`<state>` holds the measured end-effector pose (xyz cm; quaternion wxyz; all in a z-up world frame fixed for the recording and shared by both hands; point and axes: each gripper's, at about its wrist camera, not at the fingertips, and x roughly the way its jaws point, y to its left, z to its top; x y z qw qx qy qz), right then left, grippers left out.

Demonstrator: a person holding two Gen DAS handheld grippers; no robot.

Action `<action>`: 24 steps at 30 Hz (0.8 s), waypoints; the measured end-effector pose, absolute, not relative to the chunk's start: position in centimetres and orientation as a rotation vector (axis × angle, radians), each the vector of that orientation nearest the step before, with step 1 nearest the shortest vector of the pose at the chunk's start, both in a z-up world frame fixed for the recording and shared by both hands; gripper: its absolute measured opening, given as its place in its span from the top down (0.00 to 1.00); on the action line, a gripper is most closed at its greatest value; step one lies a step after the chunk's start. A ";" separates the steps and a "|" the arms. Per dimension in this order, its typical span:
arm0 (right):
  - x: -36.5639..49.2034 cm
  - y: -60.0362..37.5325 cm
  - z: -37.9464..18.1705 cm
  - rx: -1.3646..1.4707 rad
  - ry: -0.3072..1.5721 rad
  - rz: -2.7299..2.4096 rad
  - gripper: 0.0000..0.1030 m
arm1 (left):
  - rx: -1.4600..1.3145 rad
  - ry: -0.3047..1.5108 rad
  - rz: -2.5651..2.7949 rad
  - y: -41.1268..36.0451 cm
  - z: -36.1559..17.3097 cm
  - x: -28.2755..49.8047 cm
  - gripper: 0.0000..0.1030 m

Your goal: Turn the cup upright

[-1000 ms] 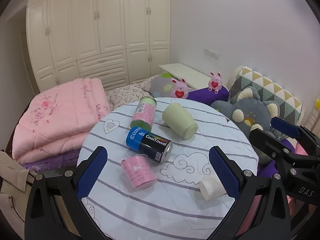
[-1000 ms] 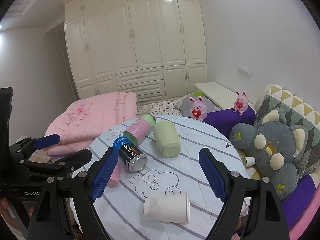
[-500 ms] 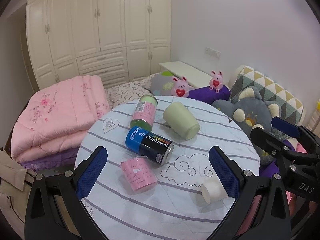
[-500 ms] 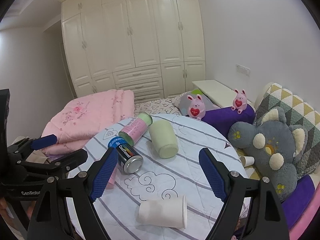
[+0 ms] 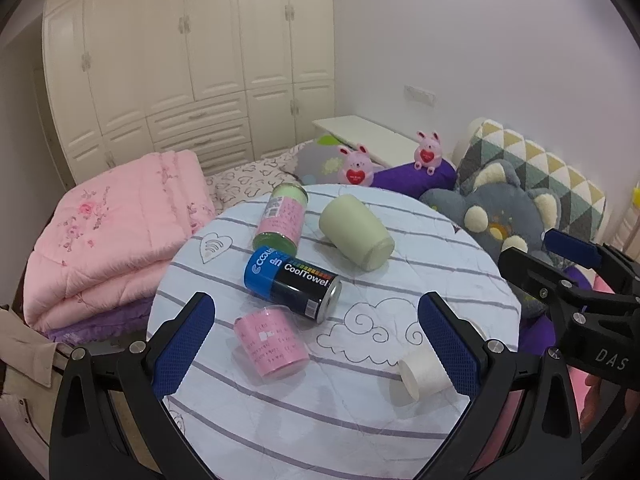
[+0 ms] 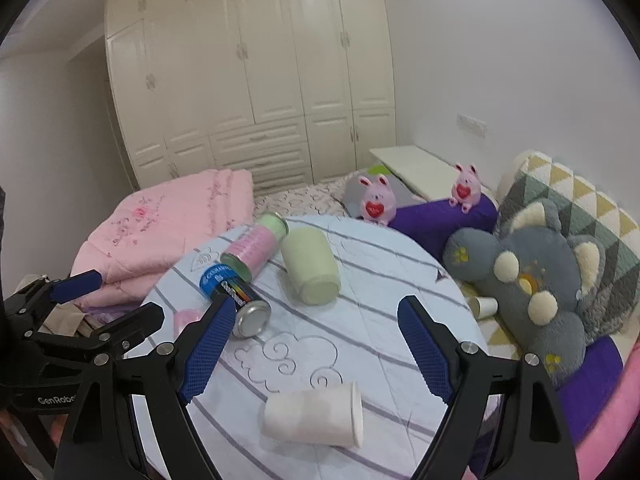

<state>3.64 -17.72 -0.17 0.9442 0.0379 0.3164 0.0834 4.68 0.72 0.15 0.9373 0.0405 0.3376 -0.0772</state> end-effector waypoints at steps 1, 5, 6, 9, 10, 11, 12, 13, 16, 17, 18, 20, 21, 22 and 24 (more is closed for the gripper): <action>3.6 -17.7 -0.2 0.077 0.652 0.167 0.18 | 0.085 0.691 -0.158 0.6 0.1 4.6 0.00; 3.3 -18.0 -0.4 0.058 0.630 0.161 0.18 | 0.087 0.702 -0.155 0.6 0.0 4.4 0.00; 3.3 -18.1 -0.4 0.063 0.634 0.164 0.18 | 0.088 0.704 -0.152 0.6 0.0 4.4 0.00; 3.2 -18.1 -0.5 0.064 0.648 0.170 0.18 | 0.092 0.709 -0.143 0.6 0.0 4.2 0.00; 3.2 -18.1 -0.5 0.064 0.649 0.174 0.18 | 0.093 0.710 -0.139 0.7 0.0 4.2 0.00; 3.2 -18.0 -0.6 0.060 0.643 0.175 0.18 | 0.094 0.712 -0.137 0.8 0.0 4.2 0.00; 3.3 -18.0 -0.6 0.060 0.640 0.178 0.18 | 0.095 0.711 -0.133 0.9 0.0 4.1 0.00; 3.3 -18.0 -0.6 0.061 0.638 0.180 0.18 | 0.095 0.711 -0.129 1.0 0.1 4.1 0.00; 3.5 -17.8 -0.8 0.058 0.646 0.184 0.18 | 0.093 0.710 -0.116 1.4 0.1 4.1 0.00; 3.5 -17.8 -0.8 0.060 0.647 0.186 0.18 | 0.089 0.711 -0.111 1.6 0.1 4.1 0.00; 3.6 -17.7 -0.9 0.059 0.651 0.189 0.18 | 0.087 0.713 -0.109 1.8 0.1 4.1 0.00; 3.7 -17.6 -1.1 0.053 0.654 0.191 0.18 | 0.083 0.719 -0.107 2.1 0.0 4.2 0.00; 3.8 -17.5 -1.1 0.052 0.656 0.192 0.18 | 0.081 0.723 -0.106 2.2 -0.1 4.2 0.00; 3.8 -17.6 -1.2 0.051 0.659 0.193 0.18 | 0.081 0.727 -0.104 2.3 -0.2 4.2 0.00; 3.9 -17.5 -1.4 0.051 0.666 0.193 0.18 | 0.087 0.732 -0.102 2.4 -0.4 4.4 0.00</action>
